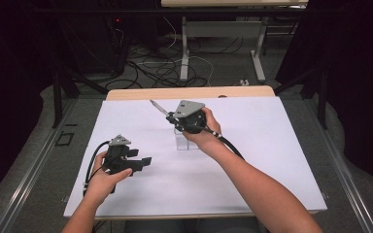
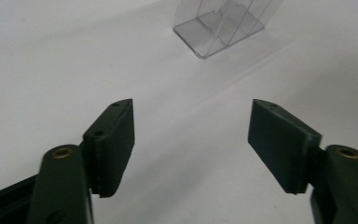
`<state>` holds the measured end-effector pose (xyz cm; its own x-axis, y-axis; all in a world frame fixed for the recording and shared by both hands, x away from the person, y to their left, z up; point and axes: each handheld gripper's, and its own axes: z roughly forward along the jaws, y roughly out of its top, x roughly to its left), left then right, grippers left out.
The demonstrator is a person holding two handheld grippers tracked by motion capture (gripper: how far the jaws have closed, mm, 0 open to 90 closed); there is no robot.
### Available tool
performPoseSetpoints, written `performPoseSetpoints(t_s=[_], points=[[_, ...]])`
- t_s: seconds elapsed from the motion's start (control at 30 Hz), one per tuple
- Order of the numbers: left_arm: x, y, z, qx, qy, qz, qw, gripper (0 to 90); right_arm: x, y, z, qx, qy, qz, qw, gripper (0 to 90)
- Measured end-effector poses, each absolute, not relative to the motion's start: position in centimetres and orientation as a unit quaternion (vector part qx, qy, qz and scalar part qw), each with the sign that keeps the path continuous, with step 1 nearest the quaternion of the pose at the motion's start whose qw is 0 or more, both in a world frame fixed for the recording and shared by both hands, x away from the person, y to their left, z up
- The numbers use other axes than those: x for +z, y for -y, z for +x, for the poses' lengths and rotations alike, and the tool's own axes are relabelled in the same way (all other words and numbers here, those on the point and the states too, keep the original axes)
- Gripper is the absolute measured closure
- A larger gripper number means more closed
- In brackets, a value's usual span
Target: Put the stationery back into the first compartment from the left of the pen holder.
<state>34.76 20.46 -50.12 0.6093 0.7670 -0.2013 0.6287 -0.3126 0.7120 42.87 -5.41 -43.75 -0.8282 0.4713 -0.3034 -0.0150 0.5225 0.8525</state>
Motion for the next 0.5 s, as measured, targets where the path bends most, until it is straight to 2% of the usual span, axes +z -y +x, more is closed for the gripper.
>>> performPoseSetpoints(t_s=[0.17, 0.5], points=[[-50.9, -20.5, 34.7, 0.104, -0.435, 0.804, 0.391, 16.6, -44.8, 5.5, 44.0, 0.493, -0.82, 0.188, 0.221, 79.5], [-51.2, -20.5, 34.5, 0.105, -0.441, 0.801, 0.391, 15.6, -47.2, 7.0, 44.4, 0.472, -0.823, 0.256, 0.185, 77.6]])
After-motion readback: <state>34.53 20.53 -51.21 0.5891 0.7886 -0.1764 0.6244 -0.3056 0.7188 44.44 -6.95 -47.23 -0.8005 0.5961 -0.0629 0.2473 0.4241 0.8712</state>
